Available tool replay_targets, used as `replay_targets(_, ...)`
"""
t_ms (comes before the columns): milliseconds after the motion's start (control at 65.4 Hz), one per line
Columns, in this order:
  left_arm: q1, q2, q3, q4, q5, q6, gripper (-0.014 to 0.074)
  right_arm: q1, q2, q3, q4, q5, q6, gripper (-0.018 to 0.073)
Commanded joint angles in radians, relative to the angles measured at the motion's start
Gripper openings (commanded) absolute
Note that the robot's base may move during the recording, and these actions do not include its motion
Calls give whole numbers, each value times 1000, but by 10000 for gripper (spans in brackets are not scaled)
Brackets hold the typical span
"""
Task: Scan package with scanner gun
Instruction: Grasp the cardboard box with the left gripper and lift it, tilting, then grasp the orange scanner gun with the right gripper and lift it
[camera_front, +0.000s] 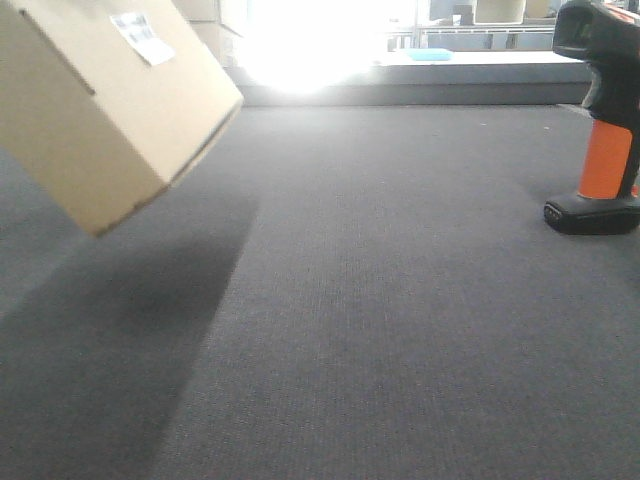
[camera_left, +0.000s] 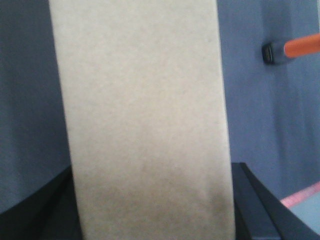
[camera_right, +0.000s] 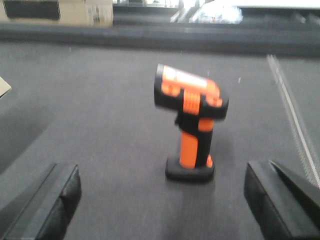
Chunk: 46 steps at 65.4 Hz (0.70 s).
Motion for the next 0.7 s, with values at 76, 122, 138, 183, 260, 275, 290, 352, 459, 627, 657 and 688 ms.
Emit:
replay_targets(76, 3, -16, 41, -60, -8, 25, -111, 3, 3, 114, 19, -198, 1, 570)
replay_targets(122, 3, -16, 41, -60, -8, 25, -111, 1, 3, 158, 23, -279, 1, 570)
replay_targets(138, 3, -16, 41, -60, -8, 25, -111, 1, 3, 177, 26, -302, 1, 570)
replay_targets(183, 3, -16, 41, -60, -8, 25, -111, 1, 6, 209, 49, -369, 1, 570)
replay_targets(260, 3, -16, 41, -60, -8, 25, -111, 1, 28, 248, 96, -421, 1, 570)
replay_targets(275, 3, -16, 41, -60, -8, 25, -111, 1, 34, 250, 98, -422, 1, 570)
replay_targets(290, 3, -16, 41, -60, -8, 25, -111, 1, 40, 250, 98, -424, 1, 570)
replay_targets(352, 3, -16, 41, -60, -8, 25, -111, 1, 74, 250, 98, -444, 1, 570)
replay_targets(459, 3, -16, 41, -60, -8, 25, -111, 1, 143, 250, 135, -533, 1, 570)
replay_targets(627, 3, -16, 41, -60, -8, 27, -111, 1, 302, 250, 139, -676, 1, 570)
replay_targets(657, 3, -16, 41, -60, -8, 27, -111, 1, 333, 250, 139, -702, 1, 570)
replay_targets(688, 3, -16, 41, -60, -8, 27, -111, 1, 358, 250, 139, -723, 1, 570)
